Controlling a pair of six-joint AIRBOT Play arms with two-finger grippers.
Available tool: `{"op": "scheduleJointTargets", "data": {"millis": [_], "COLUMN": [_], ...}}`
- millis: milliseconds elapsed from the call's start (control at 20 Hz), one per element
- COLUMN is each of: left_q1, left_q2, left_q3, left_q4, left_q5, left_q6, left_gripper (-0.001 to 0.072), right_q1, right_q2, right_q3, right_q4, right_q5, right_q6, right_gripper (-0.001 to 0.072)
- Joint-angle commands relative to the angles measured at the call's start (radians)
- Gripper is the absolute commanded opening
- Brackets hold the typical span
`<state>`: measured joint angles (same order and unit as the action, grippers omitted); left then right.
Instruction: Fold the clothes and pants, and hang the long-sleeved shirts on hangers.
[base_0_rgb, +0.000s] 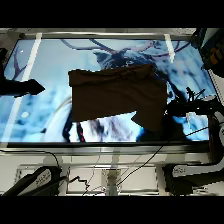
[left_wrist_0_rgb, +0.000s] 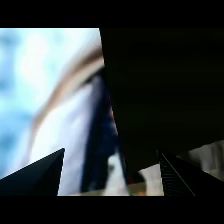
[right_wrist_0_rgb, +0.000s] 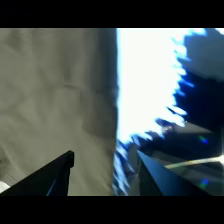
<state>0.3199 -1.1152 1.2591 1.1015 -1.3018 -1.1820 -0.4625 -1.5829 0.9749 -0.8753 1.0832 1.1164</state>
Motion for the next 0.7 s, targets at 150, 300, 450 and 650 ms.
{"op": "scheduleJointTargets", "data": {"millis": [150,300,450,650], "left_q1": [0.002,0.002,0.002,0.002], "left_q2": [-0.026,-0.044,-0.051,-0.051], "left_q3": [-0.001,-0.039,-0.158,-0.365], "left_q4": [-0.003,-0.003,-0.003,-0.035], "left_q5": [-0.030,-0.015,0.040,0.130], "left_q6": [0.000,-0.001,-0.016,-0.023], "left_gripper": [0.0641,0.0633,0.0634,0.0634], "right_q1": [0.039,0.039,0.039,0.040], "right_q2": [-0.026,-0.026,-0.026,-0.026], "right_q3": [-0.023,-0.023,-0.023,-0.024], "right_q4": [0.119,0.119,0.120,0.119], "right_q5": [-0.192,-0.221,-0.275,-0.290], "right_q6": [-0.062,-0.059,0.010,0.018], "right_gripper": [0.0400,0.0400,0.0386,0.0057]}}
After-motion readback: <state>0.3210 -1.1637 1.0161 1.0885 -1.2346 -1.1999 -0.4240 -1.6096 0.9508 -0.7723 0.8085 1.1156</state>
